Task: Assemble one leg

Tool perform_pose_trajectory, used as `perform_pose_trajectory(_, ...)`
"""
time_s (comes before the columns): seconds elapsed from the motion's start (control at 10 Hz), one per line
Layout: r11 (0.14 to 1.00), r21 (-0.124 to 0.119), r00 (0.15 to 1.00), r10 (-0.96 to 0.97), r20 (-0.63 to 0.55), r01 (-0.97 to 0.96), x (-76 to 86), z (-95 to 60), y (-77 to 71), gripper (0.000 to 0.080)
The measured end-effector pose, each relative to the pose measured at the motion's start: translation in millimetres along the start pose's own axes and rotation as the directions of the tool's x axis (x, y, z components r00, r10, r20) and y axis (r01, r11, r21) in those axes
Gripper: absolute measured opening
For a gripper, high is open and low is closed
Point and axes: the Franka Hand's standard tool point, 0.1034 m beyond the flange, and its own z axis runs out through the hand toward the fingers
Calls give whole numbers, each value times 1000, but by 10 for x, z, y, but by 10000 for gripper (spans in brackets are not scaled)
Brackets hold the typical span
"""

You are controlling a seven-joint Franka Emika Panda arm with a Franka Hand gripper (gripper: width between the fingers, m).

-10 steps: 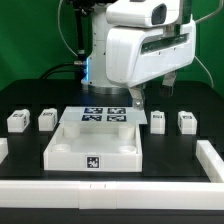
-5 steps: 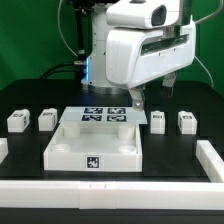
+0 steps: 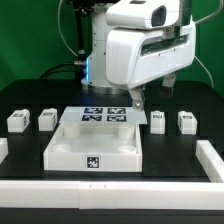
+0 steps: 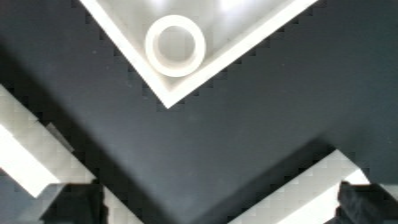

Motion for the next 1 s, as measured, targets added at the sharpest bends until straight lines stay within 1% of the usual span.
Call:
perform_pose_trajectory(0.1,998,-16,998,-68,-13,68,-93,29,-38,650)
perform_pose_trajectory(0.3,980,-55,980,-195,-36,193,-450,175,-267,650)
perform_pose_trajectory(0.4,962,-74,963,-267,-41,264,-586,232,-298,650)
perform_pose_trajectory(0.5,963,-72,964,-264,-41,260,-721,298,-337,650)
perform_pose_trajectory(0.6,966,-68,967,-251,-41,248,-681,281,-334,650)
perform_pose_trajectory(0.7,966,-69,967,-253,-42,250,-666,275,-327,650)
perform_pose_trajectory(0.9,964,-67,965,-259,-40,257,-687,291,-322,650)
perform_pose_trajectory(1.0,926,-80,928,-372,-37,368,-746,320,-256,650)
